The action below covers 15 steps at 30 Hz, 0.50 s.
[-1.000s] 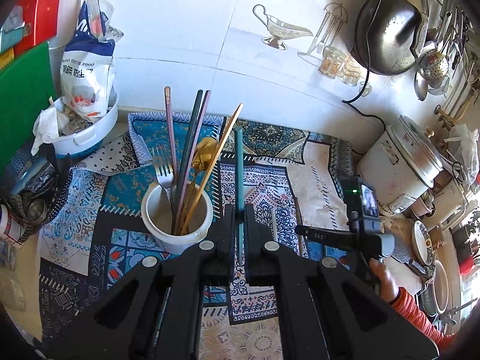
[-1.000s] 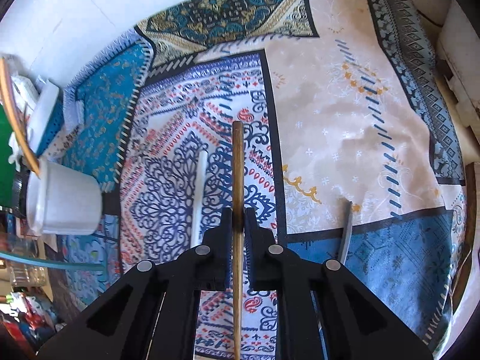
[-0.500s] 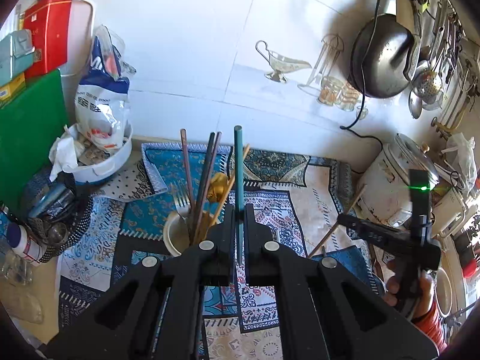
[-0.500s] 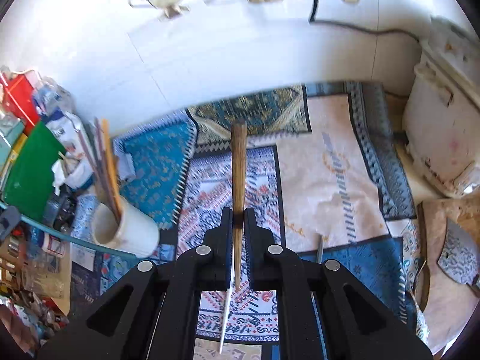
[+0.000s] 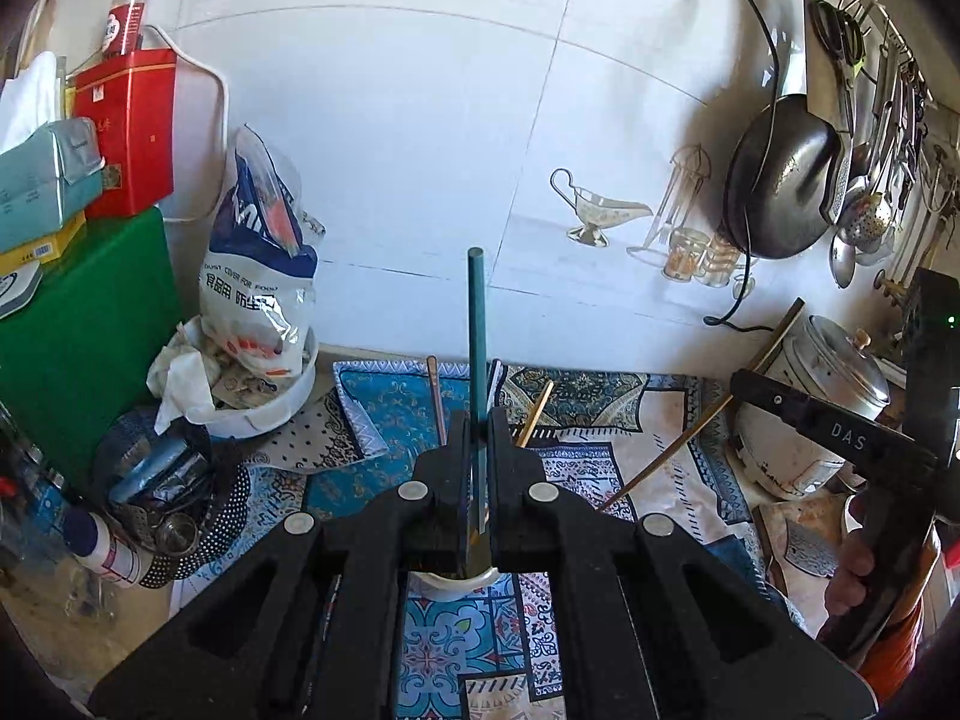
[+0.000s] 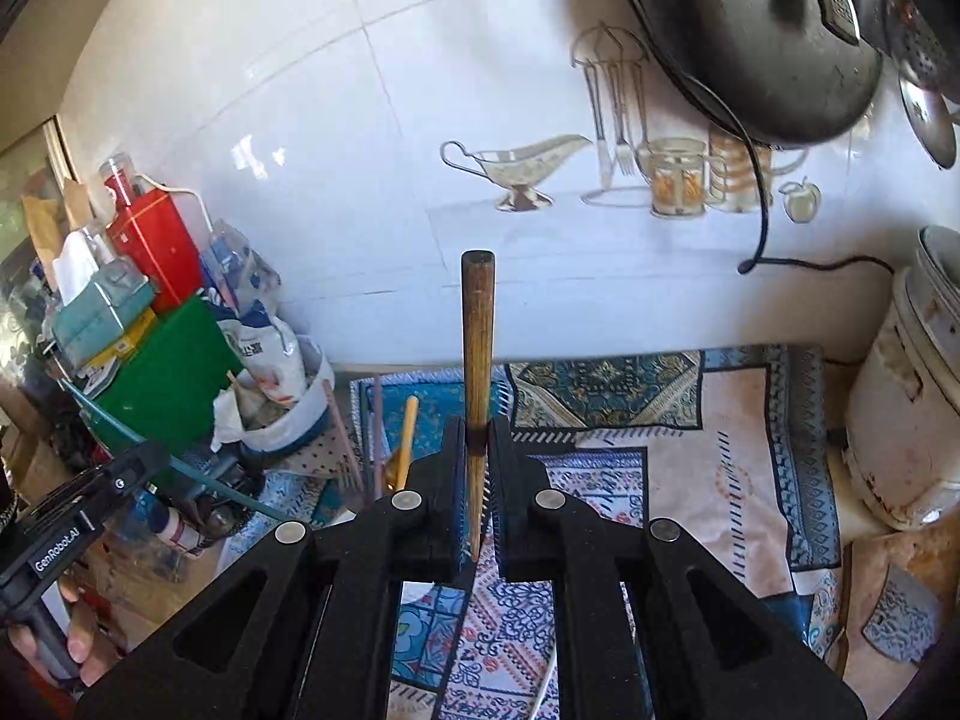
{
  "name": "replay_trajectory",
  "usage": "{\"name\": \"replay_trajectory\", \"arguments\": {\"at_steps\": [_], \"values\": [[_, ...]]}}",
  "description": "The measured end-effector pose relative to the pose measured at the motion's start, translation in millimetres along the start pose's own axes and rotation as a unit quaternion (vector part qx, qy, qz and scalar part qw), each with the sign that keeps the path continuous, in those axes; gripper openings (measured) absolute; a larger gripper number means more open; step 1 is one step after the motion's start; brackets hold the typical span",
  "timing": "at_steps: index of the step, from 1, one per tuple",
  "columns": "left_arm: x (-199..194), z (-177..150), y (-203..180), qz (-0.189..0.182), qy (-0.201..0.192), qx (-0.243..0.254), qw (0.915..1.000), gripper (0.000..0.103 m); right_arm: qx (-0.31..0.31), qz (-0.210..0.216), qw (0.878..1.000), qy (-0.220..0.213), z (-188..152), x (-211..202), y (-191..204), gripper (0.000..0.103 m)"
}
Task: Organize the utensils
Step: 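Lower both chopsticks into the white cup and open both tools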
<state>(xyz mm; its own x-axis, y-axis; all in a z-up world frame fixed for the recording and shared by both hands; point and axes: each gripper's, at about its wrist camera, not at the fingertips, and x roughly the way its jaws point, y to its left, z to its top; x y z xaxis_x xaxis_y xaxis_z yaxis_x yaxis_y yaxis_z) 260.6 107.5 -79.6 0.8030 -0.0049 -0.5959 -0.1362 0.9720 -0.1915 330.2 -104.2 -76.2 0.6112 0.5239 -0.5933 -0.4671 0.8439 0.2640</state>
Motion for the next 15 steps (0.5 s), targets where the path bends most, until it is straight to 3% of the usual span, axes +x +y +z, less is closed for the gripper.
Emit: {"name": "replay_trajectory", "arguments": {"at_steps": [7, 15], "values": [[3.3, 11.0, 10.0, 0.0, -0.008, 0.007, 0.9999, 0.003, -0.013, 0.031, 0.999, -0.01, 10.4, 7.9, 34.4, 0.007], [36.5, -2.2, 18.1, 0.004, 0.035, 0.033, 0.9988, 0.003, -0.019, 0.032, 0.998, 0.049, -12.0, 58.2, 53.3, 0.007]]}}
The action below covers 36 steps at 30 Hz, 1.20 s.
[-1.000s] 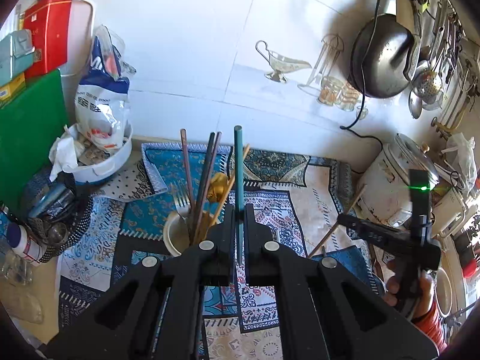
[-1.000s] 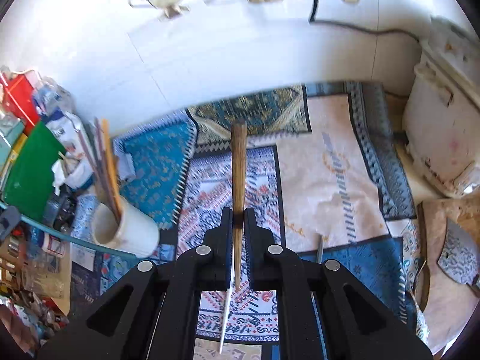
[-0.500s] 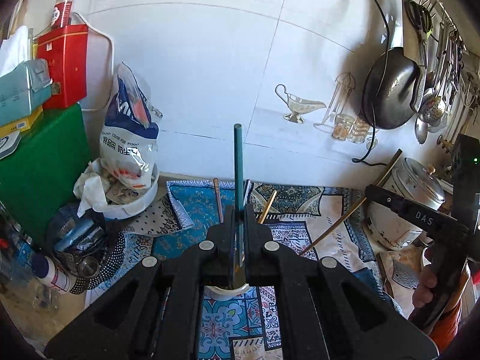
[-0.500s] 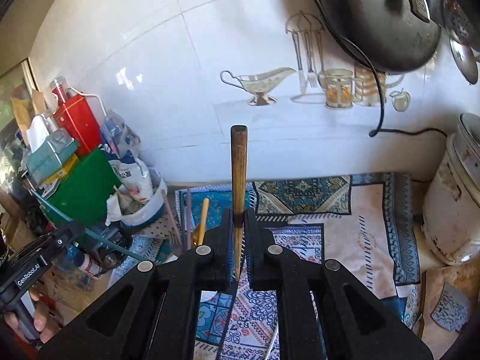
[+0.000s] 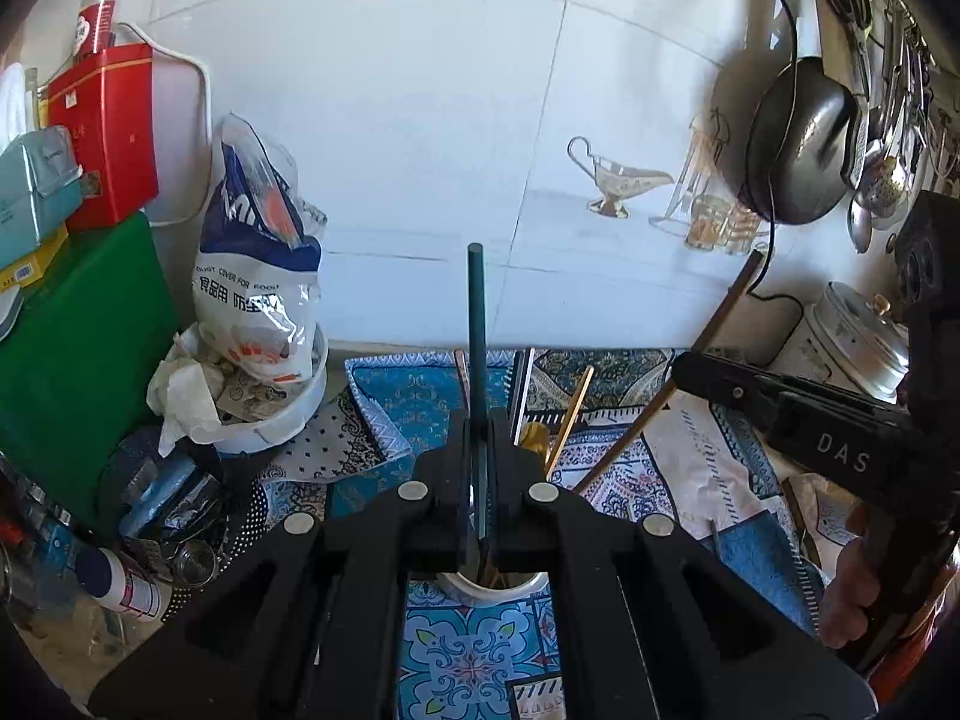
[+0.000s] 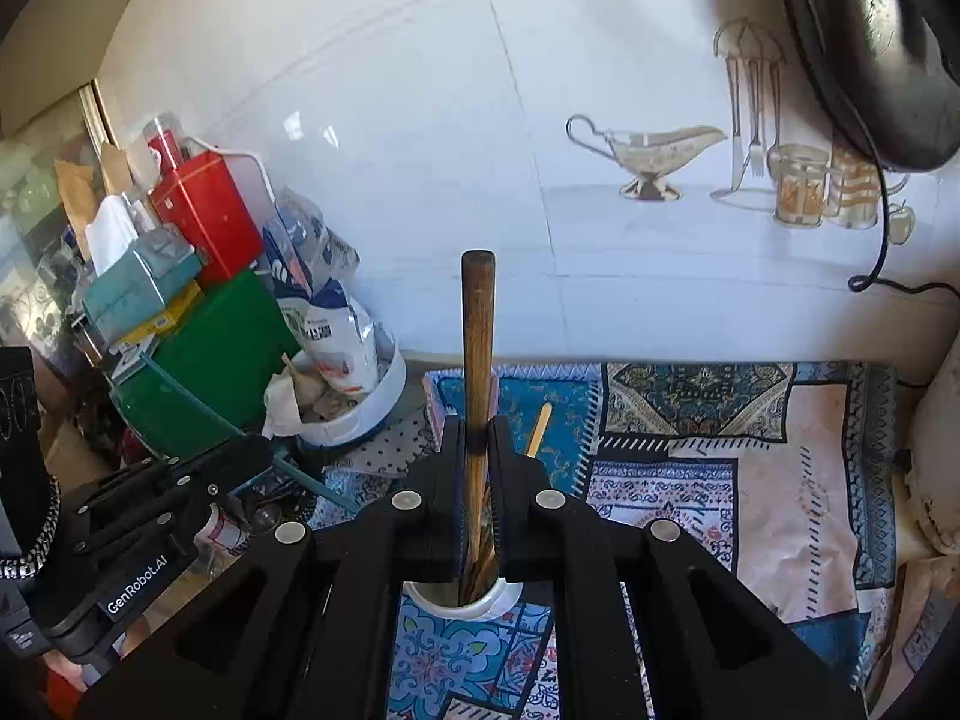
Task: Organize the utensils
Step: 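Lower both chopsticks into the white cup and open both tools, then move both tools to the white chopstick and grey metal rod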
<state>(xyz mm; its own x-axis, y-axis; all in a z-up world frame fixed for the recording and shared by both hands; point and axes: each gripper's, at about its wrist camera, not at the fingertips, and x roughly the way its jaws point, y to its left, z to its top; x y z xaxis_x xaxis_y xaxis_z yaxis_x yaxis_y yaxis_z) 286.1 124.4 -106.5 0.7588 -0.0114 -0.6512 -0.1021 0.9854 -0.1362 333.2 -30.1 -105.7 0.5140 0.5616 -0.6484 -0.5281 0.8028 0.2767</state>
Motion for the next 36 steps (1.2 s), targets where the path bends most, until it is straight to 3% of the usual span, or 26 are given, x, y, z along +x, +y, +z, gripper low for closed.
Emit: {"name": "replay_trajectory", "arguments": {"at_steps": [9, 16, 20, 30, 36], "values": [[52.1, -25.4, 12.3, -0.018, 0.084, 0.007, 0.9963, 0.003, 0.0, -0.021, 0.996, 0.089, -33.1, 54.5, 2.9, 0.007], [70.4, -32.3, 7.9, -0.025, 0.121, 0.026, 0.992, 0.003, -0.012, -0.04, 0.994, 0.103, -38.8, 66.1, 4.6, 0.007], [71.9, -28.8, 4.4, -0.026, 0.126, 0.024, 0.9914, 0.003, -0.021, -0.049, 0.993, 0.104, -37.3, 62.5, 5.0, 0.007], [48.6, -18.7, -13.9, -0.016, 0.094, 0.017, 0.9953, 0.006, -0.029, -0.06, 0.995, 0.078, -32.7, 27.9, -8.2, 0.02], [38.3, -17.1, -36.6, -0.013, 0.08, 0.019, 0.9965, 0.015, -0.022, -0.067, 0.995, 0.07, -37.3, 5.1, -31.8, 0.021]]}}
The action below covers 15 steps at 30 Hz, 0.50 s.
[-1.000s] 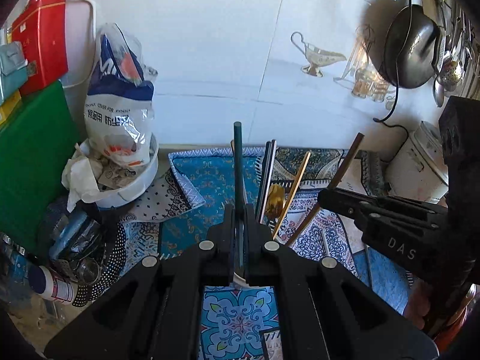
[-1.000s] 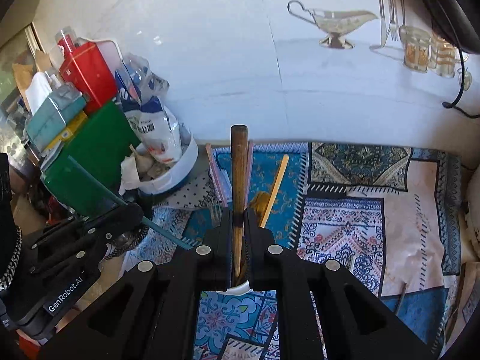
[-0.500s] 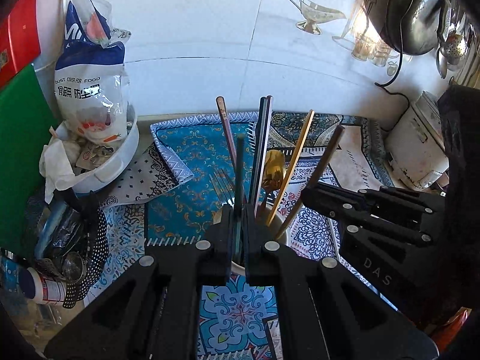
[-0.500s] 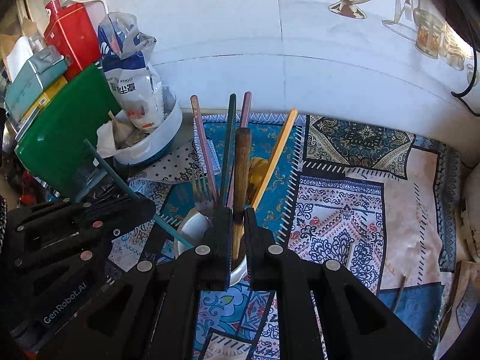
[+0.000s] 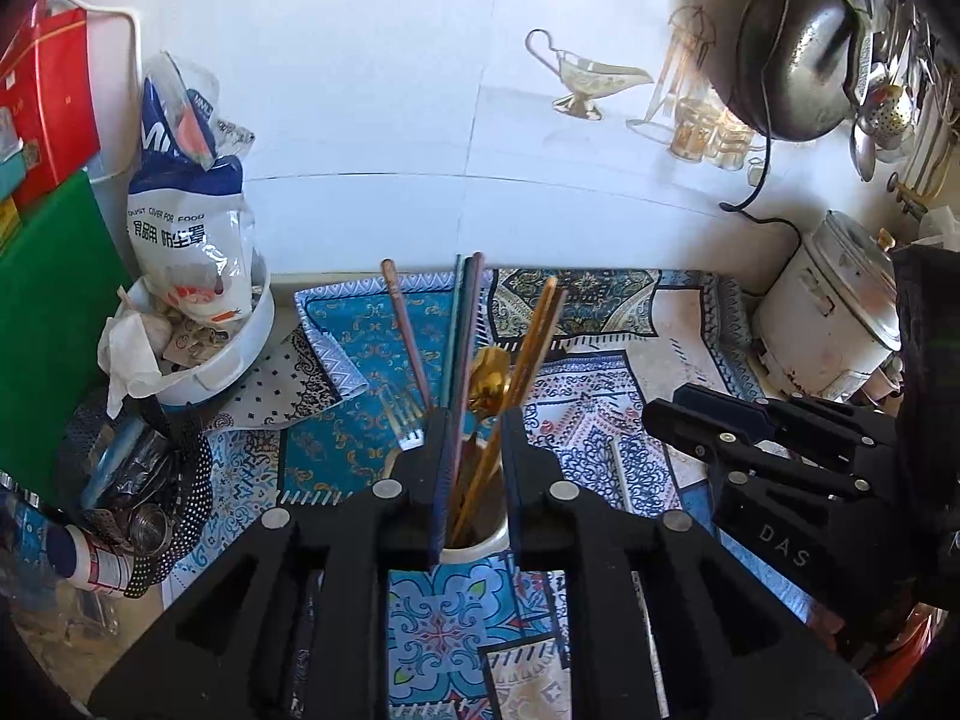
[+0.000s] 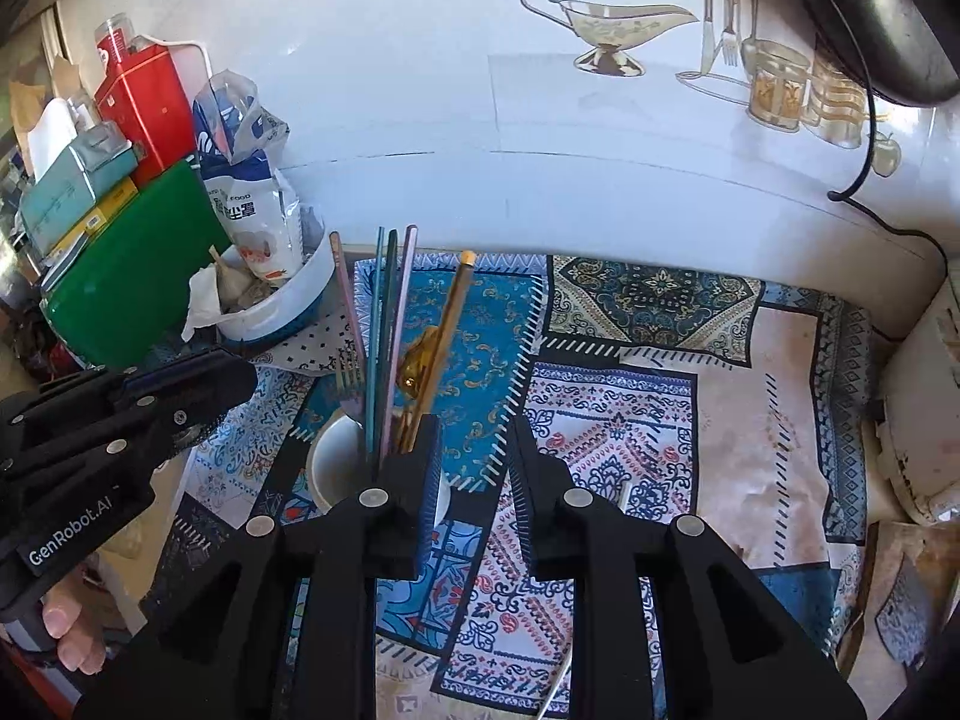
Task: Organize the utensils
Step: 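Move both tools to the white chopstick and grey metal rod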
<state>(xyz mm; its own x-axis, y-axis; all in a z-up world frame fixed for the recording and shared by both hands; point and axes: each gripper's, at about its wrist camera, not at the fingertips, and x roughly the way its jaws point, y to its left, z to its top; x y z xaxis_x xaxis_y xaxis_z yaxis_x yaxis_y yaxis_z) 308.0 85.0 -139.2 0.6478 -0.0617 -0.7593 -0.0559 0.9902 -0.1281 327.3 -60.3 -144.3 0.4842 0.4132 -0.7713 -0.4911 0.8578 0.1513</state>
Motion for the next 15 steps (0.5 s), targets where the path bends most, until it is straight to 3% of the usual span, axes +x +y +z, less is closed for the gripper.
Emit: {"name": "replay_trajectory", "arguments": {"at_steps": [5, 15], "values": [[4.0, -6.3, -24.5, -0.003, 0.007, 0.004, 1.0, 0.023, 0.013, -0.011, 1.0, -0.002, -12.4, -14.3, -26.6, 0.029], [51.0, -32.7, -76.0, -0.015, 0.066, 0.005, 0.9977, 0.024, 0.037, -0.051, 0.998, 0.028, -45.5, -24.3, -91.1, 0.031]]}}
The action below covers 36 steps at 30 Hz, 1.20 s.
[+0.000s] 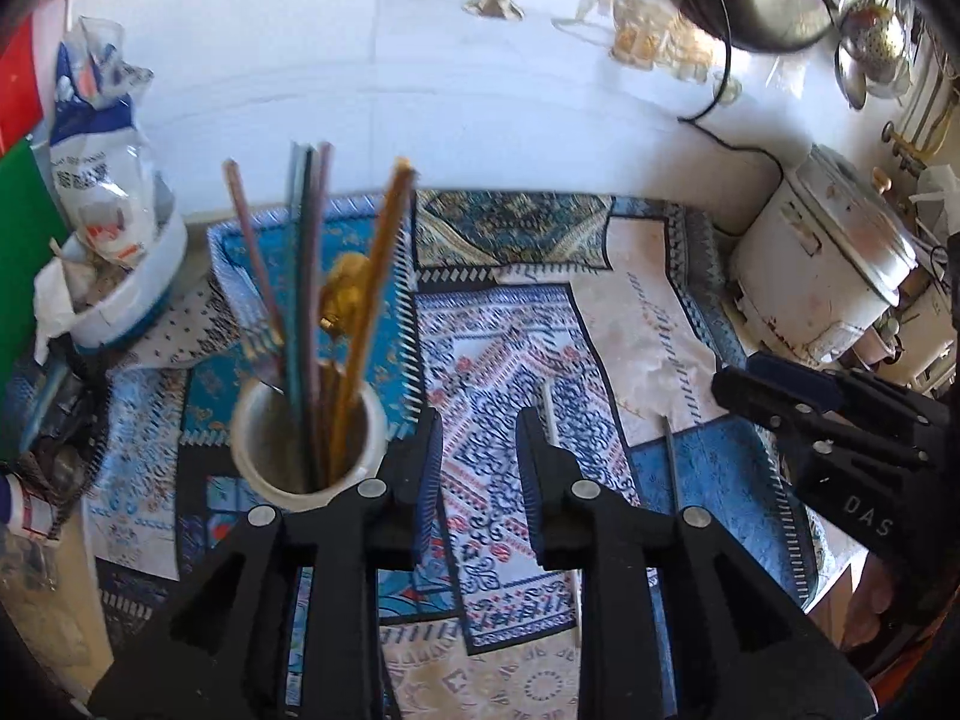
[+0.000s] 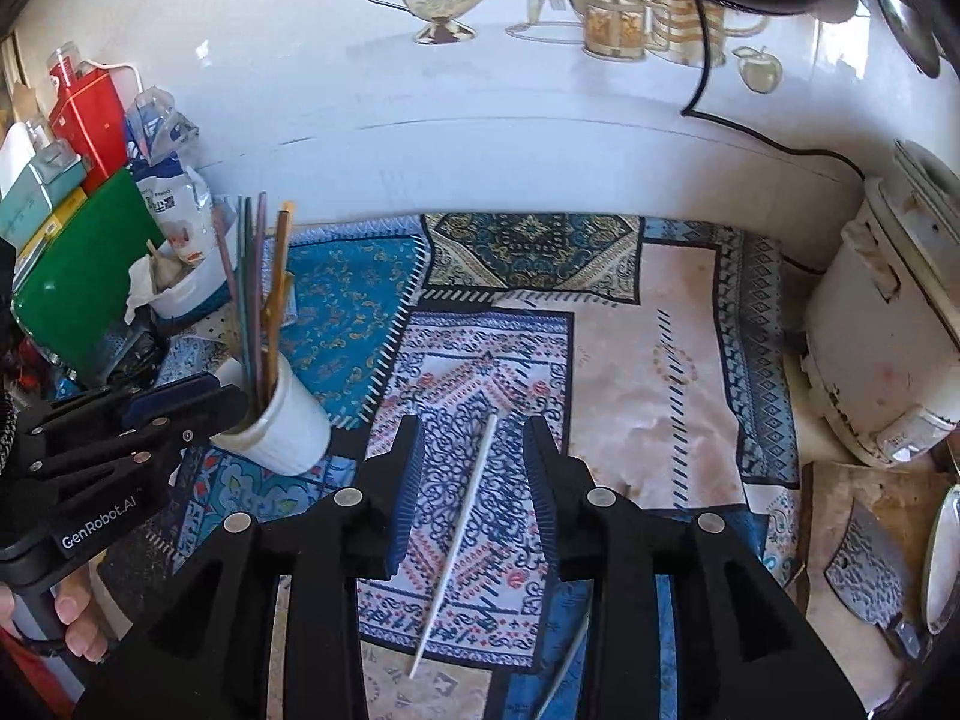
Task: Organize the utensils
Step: 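Move both tools to the white chopstick and grey metal rod, then grasp the white chopstick with the left tool while the right tool grasps the grey rod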
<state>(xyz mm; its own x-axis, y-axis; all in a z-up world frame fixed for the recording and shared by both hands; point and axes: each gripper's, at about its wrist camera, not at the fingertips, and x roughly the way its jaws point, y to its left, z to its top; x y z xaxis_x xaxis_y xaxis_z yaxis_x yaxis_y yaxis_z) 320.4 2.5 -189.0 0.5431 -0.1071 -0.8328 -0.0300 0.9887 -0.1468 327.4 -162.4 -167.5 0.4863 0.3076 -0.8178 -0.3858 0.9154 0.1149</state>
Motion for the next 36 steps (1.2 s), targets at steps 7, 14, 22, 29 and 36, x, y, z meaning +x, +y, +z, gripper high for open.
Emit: {"name": "replay_trajectory", "arguments": {"at_steps": [7, 14, 22, 29, 36], "values": [[52.5, -18.8, -33.7, -0.001, 0.056, 0.008, 0.9984, 0.024, 0.029, -0.022, 0.998, 0.042, -29.2, 12.3, -54.5, 0.031], [113.5, -37.6, -51.2, 0.013, 0.118, 0.017, 0.9927, 0.024, 0.053, -0.03, 0.995, 0.081, -59.5, 26.1, -92.3, 0.031], [161.4, -47.5, -60.2, 0.004, 0.159, 0.013, 0.9872, 0.024, 0.07, -0.033, 0.991, 0.113, -86.7, 39.8, -110.6, 0.031], [174.9, -34.8, -69.3, -0.03, 0.145, -0.003, 0.989, 0.025, 0.081, -0.023, 0.989, 0.121, -95.5, 43.1, -115.9, 0.031], [190.9, -21.4, -95.5, -0.008, 0.143, 0.041, 0.9888, 0.025, 0.089, -0.014, 0.988, 0.126, -98.1, 48.4, -117.1, 0.031]]}}
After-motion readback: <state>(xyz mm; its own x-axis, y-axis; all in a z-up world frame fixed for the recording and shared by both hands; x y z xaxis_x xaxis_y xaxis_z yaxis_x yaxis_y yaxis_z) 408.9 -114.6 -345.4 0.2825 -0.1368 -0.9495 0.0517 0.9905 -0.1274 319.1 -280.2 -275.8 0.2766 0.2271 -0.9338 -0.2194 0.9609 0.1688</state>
